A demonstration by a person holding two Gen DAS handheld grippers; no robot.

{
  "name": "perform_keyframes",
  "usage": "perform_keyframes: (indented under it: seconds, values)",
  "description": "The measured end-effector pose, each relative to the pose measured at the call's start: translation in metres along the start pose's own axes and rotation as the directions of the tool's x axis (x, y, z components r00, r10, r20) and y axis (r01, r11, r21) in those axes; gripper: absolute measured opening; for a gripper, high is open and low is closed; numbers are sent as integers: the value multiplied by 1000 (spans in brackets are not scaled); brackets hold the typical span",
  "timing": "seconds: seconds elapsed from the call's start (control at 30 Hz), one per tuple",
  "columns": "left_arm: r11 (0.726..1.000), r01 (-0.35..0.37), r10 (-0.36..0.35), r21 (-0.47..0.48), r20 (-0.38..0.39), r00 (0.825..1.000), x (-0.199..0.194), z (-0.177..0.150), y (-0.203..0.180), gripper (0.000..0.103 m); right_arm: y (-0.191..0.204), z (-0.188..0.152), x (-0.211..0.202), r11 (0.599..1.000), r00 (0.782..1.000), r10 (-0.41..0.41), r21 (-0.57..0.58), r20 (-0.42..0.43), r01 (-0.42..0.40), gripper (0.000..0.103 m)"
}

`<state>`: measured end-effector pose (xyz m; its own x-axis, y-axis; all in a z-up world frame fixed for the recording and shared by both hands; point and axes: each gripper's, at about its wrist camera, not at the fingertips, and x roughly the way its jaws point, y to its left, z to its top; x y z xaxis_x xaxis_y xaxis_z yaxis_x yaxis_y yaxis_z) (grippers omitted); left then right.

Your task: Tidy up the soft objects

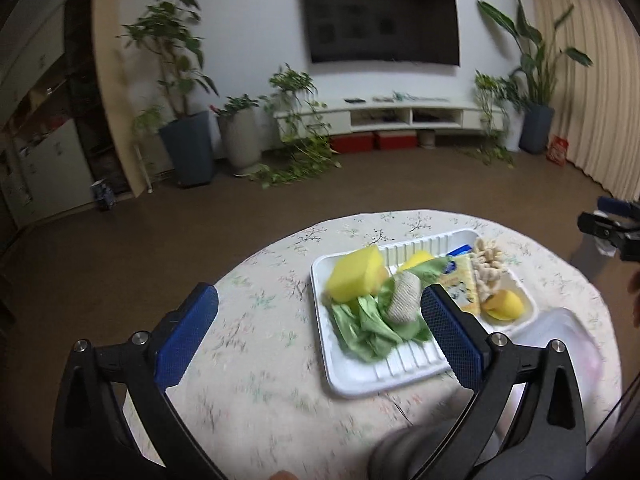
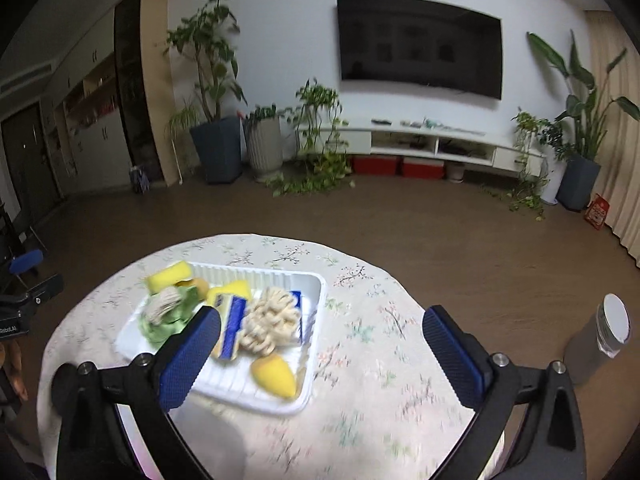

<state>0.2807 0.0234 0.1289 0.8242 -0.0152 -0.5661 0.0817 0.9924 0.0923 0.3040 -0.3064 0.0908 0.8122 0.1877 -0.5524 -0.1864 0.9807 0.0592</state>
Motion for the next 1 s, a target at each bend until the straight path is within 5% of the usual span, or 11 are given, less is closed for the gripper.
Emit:
perform_keyframes:
  seconds: [0.53, 1.0]
  values:
    - [994, -3, 1, -108, -23, 1000, -113, -82, -31, 103, 51, -145, -97, 998, 1000, -13, 55, -10, 13, 103]
    - [987, -87, 78, -133, -68, 995, -122, -148, -48, 103, 64, -197, -104, 996, 996, -67, 56, 63, 63, 103]
